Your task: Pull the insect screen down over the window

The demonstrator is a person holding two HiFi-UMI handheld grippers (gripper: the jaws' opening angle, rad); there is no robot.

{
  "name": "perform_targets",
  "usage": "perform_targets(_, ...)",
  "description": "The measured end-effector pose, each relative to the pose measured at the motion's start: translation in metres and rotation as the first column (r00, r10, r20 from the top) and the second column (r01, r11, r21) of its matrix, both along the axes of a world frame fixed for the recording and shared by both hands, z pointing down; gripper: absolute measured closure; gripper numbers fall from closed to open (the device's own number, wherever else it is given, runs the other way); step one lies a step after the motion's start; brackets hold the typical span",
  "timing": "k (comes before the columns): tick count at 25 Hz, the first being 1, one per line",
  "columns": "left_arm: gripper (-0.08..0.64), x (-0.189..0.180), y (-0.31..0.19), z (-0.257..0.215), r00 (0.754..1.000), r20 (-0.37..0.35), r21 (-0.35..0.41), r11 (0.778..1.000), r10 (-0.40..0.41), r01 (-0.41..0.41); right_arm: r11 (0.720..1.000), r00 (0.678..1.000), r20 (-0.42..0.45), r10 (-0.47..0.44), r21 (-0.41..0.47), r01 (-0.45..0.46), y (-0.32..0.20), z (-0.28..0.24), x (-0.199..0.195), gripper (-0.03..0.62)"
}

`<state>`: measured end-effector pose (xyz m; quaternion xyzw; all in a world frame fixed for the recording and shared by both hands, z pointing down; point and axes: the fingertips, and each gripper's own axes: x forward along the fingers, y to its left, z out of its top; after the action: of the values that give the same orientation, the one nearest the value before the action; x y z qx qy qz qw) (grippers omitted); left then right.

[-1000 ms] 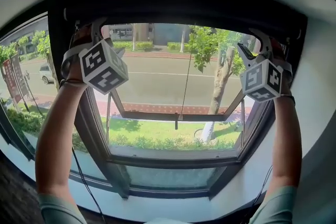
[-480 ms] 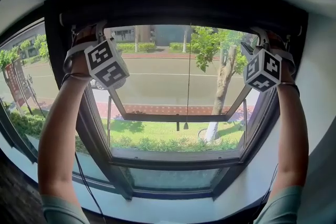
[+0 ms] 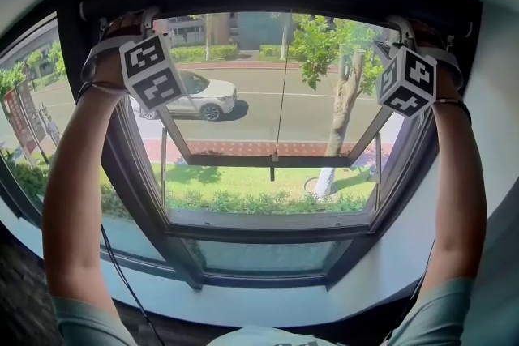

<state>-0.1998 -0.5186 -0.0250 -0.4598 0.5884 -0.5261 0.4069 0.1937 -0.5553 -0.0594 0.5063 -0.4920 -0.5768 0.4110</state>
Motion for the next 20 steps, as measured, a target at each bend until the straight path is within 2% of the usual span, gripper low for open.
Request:
perform_targets(2,0.131,0.003,0.007,0.005,1.000,0.002,-0.040,0.999,-0.005,0.005,0.999,1.000,-0.009,0.004,-0.032,-0.004,0.004,0.005,0.002,0.382)
perform_targets(7,0.130,0.006,0.010,0.018,1.000,0.025,-0.066,0.998,-0.001,0.003,0.998,1.000,-0.014,0.011,-0.062,-0.012,0.009,0.019,0.005,0.382)
perform_targets(13,0.130,0.006,0.017,0.065,1.000,0.013,-0.135,0.991,0.018,-0.016,0.994,1.000,-0.023,0.007,-0.108,-0.010,0.010,0.060,0.005,0.382)
perform_targets(20,0.132,0.011,0.018,0.125,0.998,0.011,-0.198,0.979,0.056,-0.053,0.978,0.998,-0.054,0.033,-0.206,-0.043,0.010,0.122,0.010,0.383)
